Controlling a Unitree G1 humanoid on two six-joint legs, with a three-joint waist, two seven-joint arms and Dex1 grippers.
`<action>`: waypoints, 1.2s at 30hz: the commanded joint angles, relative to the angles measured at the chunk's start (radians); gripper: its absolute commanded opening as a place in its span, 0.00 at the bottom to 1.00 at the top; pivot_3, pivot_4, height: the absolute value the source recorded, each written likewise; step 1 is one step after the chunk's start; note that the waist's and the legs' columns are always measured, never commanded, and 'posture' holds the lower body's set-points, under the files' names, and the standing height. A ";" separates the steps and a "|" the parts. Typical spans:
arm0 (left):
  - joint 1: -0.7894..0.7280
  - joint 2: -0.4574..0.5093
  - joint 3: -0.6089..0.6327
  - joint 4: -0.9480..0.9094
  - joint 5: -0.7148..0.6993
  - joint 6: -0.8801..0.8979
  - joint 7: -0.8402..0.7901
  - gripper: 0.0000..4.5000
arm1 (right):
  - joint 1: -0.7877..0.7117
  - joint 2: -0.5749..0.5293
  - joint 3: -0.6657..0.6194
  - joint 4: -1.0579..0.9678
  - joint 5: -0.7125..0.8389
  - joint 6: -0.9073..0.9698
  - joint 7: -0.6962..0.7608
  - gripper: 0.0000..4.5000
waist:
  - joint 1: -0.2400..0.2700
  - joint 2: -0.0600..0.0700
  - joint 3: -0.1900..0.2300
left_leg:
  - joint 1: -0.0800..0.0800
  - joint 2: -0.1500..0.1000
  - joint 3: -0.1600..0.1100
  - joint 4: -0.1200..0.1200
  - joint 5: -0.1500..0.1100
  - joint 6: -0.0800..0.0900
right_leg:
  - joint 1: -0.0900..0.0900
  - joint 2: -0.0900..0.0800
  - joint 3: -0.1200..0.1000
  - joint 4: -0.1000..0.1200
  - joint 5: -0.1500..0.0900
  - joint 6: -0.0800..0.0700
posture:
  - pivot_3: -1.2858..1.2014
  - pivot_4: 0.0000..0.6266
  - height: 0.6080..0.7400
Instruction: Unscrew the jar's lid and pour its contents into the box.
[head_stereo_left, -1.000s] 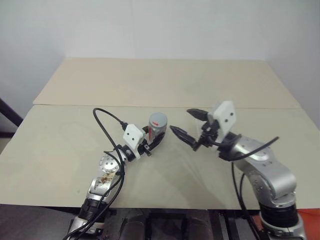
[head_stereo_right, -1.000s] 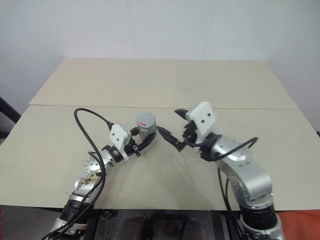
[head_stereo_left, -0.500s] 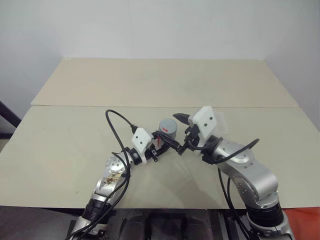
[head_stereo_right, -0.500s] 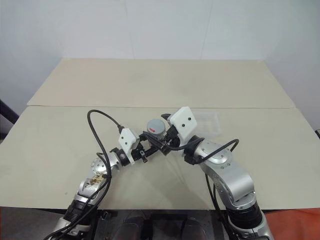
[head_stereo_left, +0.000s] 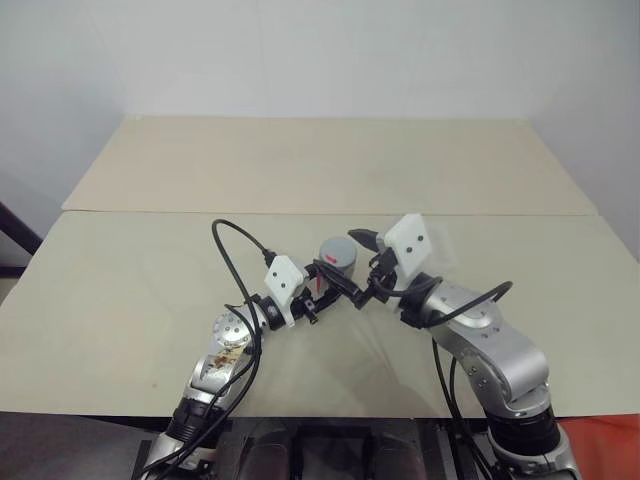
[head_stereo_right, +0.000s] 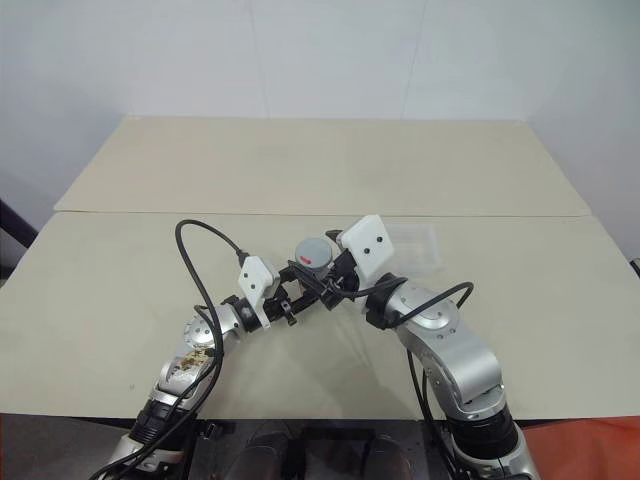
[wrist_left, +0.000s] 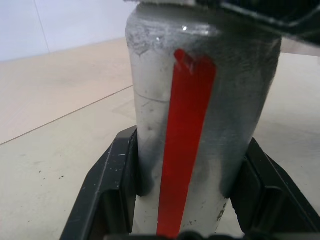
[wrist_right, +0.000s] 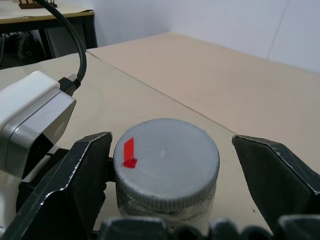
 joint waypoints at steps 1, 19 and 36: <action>-0.001 -0.002 -0.001 -0.046 -0.008 -0.012 -0.003 0.47 | 0.000 0.005 -0.026 -0.013 0.002 -0.033 0.003 0.87 | 0.000 0.000 0.000 | 0.000 0.000 0.000 0.000 0.000 0.000 | 0.000 0.000 0.000 0.000 0.000 0.000 | 0.52 0.24 1.00; 0.046 0.066 0.003 -0.180 -0.136 0.063 -0.127 0.47 | -0.111 -0.225 -0.051 0.184 0.180 -0.164 0.544 0.62 | -0.002 0.000 0.000 | 0.000 0.001 0.000 0.000 0.000 0.001 | 0.000 0.000 0.000 -0.001 0.000 0.000 | 0.52 0.24 1.00; 0.005 0.104 -0.058 -0.223 -0.146 0.099 -0.234 0.47 | -0.624 -0.346 0.384 0.897 0.268 -0.610 1.244 0.62 | -0.009 0.000 0.001 | -0.001 0.000 0.000 0.000 0.000 0.001 | 0.000 0.000 0.000 -0.002 0.000 0.000 | 0.52 0.24 1.00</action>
